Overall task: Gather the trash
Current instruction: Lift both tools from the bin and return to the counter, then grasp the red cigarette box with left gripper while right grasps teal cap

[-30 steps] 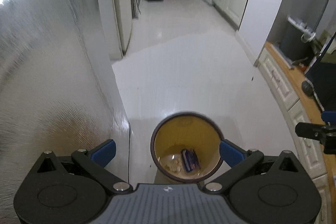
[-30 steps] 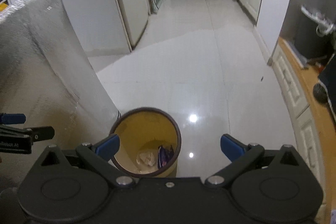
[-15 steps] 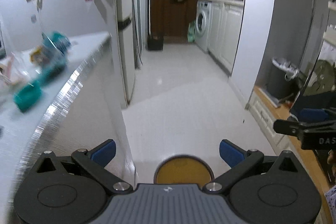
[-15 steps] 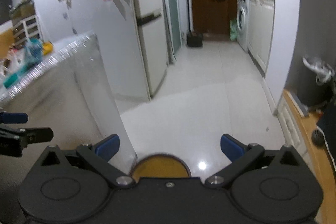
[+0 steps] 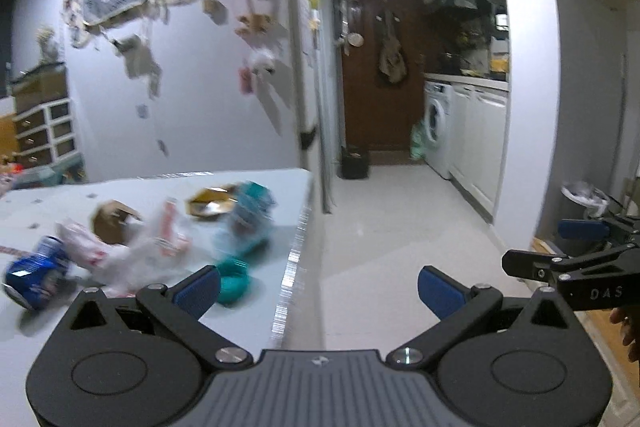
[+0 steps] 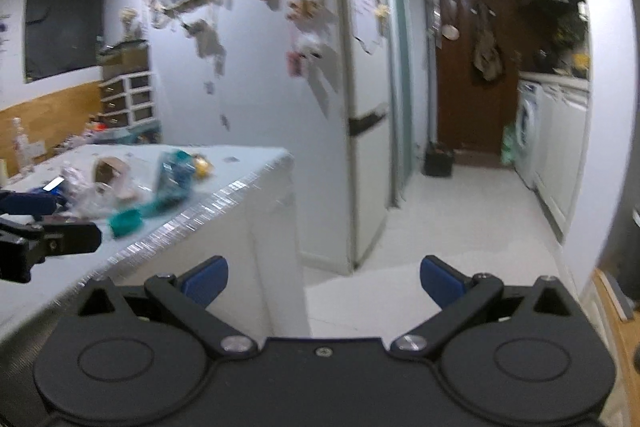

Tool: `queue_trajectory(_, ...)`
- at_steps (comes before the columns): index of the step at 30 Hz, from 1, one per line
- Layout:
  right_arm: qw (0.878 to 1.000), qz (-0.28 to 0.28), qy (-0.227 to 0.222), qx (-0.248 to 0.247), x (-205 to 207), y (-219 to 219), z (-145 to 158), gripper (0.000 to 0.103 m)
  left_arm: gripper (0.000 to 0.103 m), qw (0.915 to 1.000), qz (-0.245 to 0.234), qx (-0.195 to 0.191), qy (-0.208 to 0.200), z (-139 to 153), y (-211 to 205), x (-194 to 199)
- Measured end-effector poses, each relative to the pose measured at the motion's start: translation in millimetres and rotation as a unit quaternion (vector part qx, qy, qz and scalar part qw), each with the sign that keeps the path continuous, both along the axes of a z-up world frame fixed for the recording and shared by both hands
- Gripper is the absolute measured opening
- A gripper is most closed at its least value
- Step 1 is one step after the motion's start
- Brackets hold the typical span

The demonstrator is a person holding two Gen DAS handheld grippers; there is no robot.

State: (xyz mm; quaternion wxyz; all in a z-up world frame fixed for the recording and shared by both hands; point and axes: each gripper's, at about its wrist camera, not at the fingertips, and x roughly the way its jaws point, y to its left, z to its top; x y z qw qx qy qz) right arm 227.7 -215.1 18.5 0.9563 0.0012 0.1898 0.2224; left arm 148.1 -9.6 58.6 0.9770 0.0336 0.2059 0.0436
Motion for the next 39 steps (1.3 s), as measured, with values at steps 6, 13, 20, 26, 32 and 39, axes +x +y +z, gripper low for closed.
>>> queue_trajectory(6,0.999,0.043,-0.016,0.004,1.8,46.1,15.0,0.103,0.103,0.999,0.045,-0.001,-0.008,7.4,43.6,-2.2)
queue_trajectory(13,0.997,0.079,-0.02,0.014,10.7,96.0,17.8,0.103,0.103,0.9923,0.12,-0.028,0.01,-1.8,98.6,13.0)
queue_trajectory(20,0.992,0.119,-0.014,0.027,25.5,136.4,11.2,0.103,0.103,0.981,0.187,-0.031,0.041,-22.6,137.4,26.8)
queue_trajectory(26,0.987,0.157,0.005,0.044,46.0,165.2,-0.7,0.103,0.103,0.9786,0.193,-0.028,0.066,-40.1,149.6,36.5)
queue_trajectory(32,0.984,0.17,0.003,0.045,61.1,192.2,-12.6,0.103,0.103,0.9765,0.187,-0.034,0.102,-50.6,156.0,49.1)
queue_trajectory(39,0.979,0.202,0.011,0.03,73.6,218.6,-20.5,0.101,0.103,0.9726,0.188,-0.062,0.122,-56.0,165.9,52.1)
